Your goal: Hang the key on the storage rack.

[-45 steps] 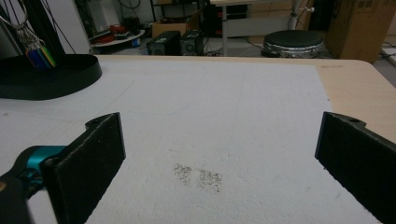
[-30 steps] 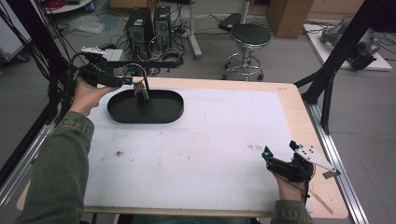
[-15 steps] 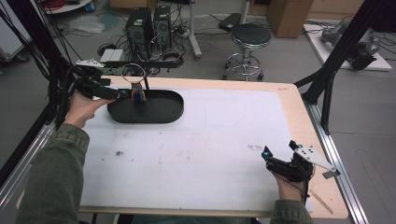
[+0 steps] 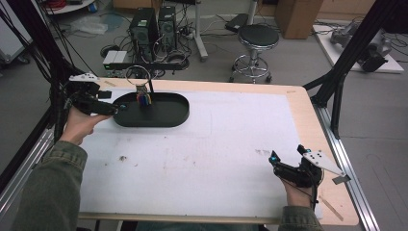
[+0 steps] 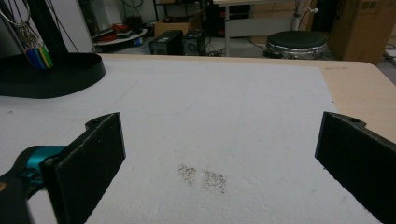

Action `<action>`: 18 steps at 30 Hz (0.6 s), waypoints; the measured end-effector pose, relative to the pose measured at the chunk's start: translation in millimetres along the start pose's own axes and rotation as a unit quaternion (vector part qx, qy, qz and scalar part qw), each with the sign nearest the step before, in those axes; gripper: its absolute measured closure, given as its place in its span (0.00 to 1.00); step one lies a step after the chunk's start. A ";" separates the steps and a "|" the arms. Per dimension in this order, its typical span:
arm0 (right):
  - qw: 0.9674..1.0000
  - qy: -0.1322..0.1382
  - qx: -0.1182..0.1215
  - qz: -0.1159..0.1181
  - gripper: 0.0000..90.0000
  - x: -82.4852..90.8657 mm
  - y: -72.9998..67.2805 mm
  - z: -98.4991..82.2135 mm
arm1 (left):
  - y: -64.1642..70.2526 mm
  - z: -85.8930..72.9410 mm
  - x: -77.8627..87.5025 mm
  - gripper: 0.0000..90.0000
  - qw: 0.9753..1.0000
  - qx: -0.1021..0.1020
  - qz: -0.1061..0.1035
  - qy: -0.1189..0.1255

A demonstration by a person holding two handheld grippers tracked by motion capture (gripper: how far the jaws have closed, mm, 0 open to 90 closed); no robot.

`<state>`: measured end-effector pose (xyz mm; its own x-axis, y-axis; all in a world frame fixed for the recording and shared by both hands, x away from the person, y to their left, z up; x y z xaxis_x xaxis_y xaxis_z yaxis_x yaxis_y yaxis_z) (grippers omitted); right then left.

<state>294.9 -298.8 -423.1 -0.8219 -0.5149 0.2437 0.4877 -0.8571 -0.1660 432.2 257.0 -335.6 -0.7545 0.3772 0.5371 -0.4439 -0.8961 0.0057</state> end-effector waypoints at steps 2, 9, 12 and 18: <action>1.000 -0.001 0.001 0.000 0.01 -0.3 -0.1 -0.1 | 1.7 -3.8 3.0 0.02 1.000 -0.002 0.000 -0.002; 1.000 0.000 0.002 0.001 0.01 0.2 -0.2 0.1 | 4.9 -13.0 11.2 0.02 1.000 0.001 -0.006 0.002; 1.000 0.000 0.000 0.001 0.01 0.5 -0.2 -0.1 | 7.0 -21.5 13.4 0.02 1.000 0.006 -0.009 0.006; 1.000 0.001 0.000 0.001 0.01 0.1 0.0 0.0 | 13.7 -37.8 17.9 0.02 1.000 0.021 -0.019 0.012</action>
<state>294.9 -298.9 -423.2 -0.8222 -0.5157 0.2408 0.4887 -0.8566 -0.1659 394.3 260.4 -357.9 -0.7491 0.4163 0.5153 -0.4527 -0.8896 0.0607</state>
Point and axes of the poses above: each handheld gripper's, and its own axes: x roughly backward along the jaws, z roughly out of its top, y roughly to its right, the point moved 5 cm from there along -x, roughly forward along the jaws, and after that the axes turned 15 degrees about z, right-handed, at the moved point
